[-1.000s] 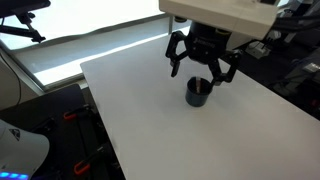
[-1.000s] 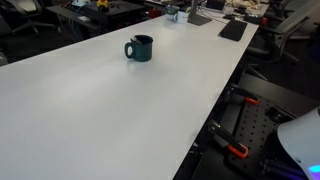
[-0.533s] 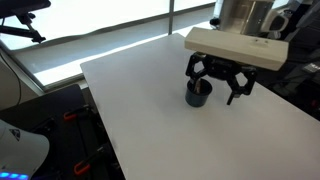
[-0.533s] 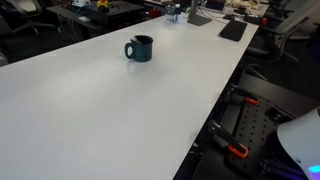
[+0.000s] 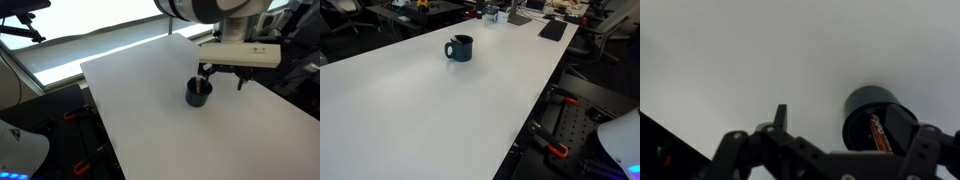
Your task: Remove the marker from the cup
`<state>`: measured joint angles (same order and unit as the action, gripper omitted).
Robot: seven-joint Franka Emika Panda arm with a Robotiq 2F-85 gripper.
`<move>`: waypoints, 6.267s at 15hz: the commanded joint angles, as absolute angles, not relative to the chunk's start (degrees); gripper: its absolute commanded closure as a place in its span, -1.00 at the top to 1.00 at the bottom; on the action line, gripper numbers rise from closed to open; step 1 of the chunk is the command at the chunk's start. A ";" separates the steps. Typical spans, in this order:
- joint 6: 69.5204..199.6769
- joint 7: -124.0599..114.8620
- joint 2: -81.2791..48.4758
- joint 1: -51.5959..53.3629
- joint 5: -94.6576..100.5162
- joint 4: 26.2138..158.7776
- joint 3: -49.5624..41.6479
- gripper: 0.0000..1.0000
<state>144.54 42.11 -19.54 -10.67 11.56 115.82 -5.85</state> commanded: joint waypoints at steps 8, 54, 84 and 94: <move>146.82 59.40 -19.83 -15.18 -4.06 115.37 1.11 1.00; 141.11 54.67 -34.22 -12.50 -0.65 102.41 3.93 0.53; 138.42 54.73 -32.70 -14.94 -5.68 102.11 5.69 -0.91; 128.26 52.32 -30.36 -13.50 -5.54 97.37 3.76 -0.91</move>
<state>131.56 54.35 -31.94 -14.63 -5.59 98.53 4.65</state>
